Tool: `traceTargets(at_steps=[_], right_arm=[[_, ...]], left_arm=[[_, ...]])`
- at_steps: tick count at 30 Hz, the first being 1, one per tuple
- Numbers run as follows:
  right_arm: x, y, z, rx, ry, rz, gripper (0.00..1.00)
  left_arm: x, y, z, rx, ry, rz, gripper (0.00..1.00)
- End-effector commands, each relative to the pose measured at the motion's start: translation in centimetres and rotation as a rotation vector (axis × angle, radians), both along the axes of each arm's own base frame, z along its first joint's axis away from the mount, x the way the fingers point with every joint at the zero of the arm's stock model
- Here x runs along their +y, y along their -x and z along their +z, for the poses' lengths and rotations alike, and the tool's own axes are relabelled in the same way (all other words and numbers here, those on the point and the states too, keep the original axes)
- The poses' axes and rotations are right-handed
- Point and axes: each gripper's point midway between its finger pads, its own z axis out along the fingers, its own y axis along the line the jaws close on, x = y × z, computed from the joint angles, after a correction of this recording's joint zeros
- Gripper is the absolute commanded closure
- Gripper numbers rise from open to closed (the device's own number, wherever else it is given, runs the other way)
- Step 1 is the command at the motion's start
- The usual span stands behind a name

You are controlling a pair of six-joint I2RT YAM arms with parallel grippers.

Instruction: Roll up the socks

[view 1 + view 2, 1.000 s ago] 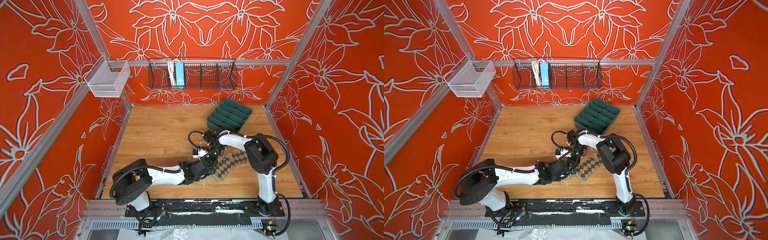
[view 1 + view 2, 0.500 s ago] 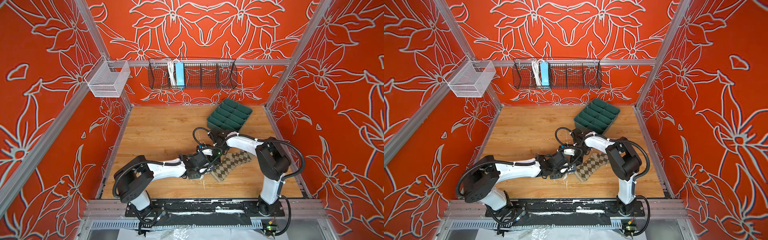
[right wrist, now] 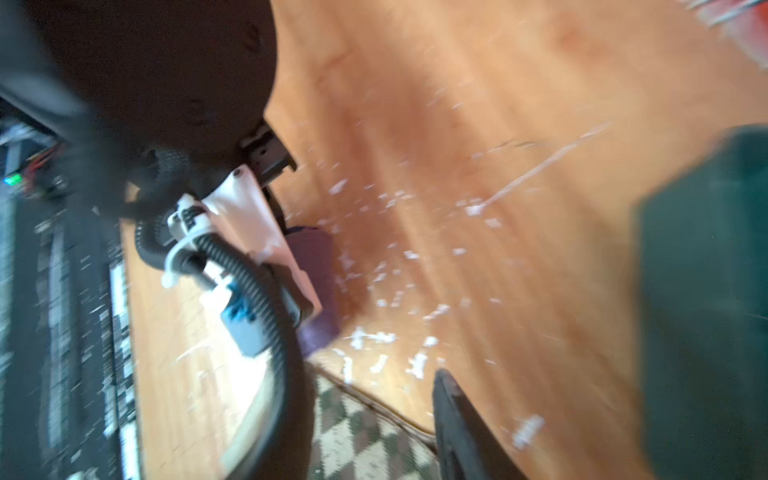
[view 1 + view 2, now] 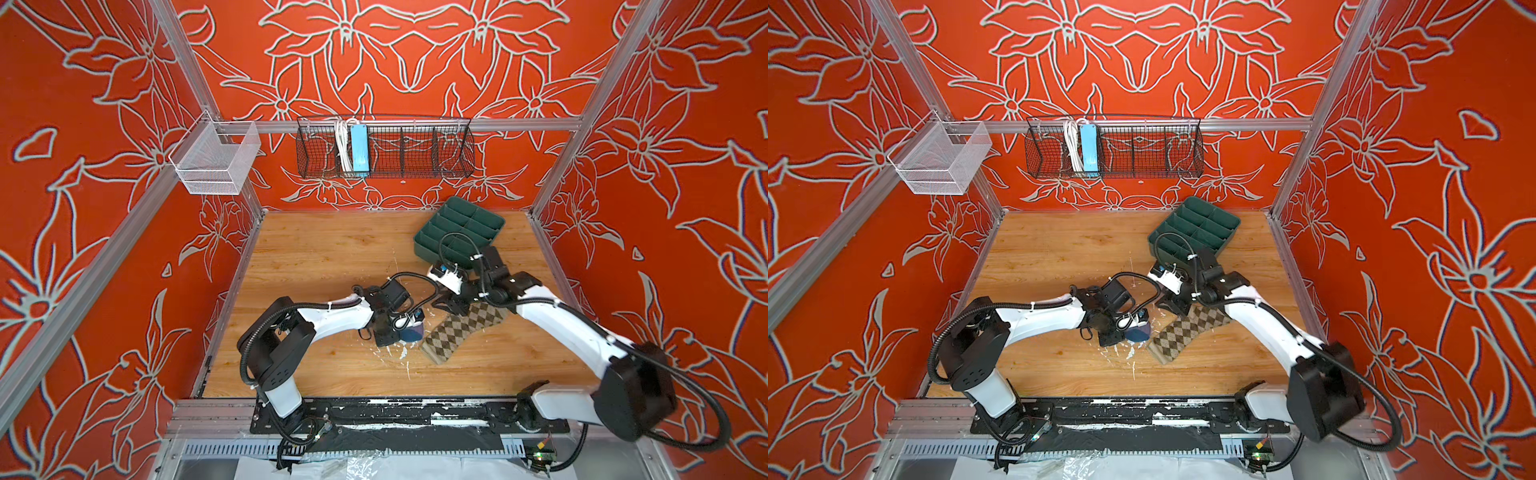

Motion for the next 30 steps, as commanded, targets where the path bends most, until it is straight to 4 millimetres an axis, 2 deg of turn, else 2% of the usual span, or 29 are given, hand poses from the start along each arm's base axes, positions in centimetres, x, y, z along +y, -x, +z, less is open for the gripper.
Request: traceTargets(at_steps=[1,3,6,8,13,18,22,25,30], right_arm=[[-0.9,0.3,2.9,-0.149,-0.042,-0.053,0.49],[-1.1,2.2,3.5,-0.208,-0.038,0.016,0.49],[-1.3,4.9,3.0,-0.287,0.02,0.117,0.49],[-1.2,6.0,2.5,-0.344,0.059,0.157,0.49],[1.3,7.9,0.3,-0.468,0.154,0.324,0.43],[5.1,7.2,-2.8,-0.512,0.271,0.441,0.41],[8.0,6.0,-4.4,-0.544,0.297,0.487,0.39],[9.3,4.9,-5.8,-0.542,0.33,0.493,0.38],[10.4,2.9,-7.7,-0.54,0.372,0.449,0.37]], left_arm=[[2.5,2.5,-1.5,0.217,-0.069,0.041,1.0],[2.7,2.1,-1.4,0.265,-0.071,0.073,1.0],[2.7,1.7,-1.2,0.328,-0.056,0.117,1.0],[2.5,1.6,-1.2,0.361,-0.049,0.128,1.0],[2.1,1.7,-1.0,0.447,-0.031,0.156,1.0],[1.7,1.6,-1.1,0.537,-0.028,0.193,1.0],[1.3,1.6,-1.1,0.578,-0.02,0.203,1.0],[1.1,1.5,-0.8,0.597,-0.005,0.208,1.0],[1.1,1.3,-0.8,0.613,-0.001,0.212,1.0]])
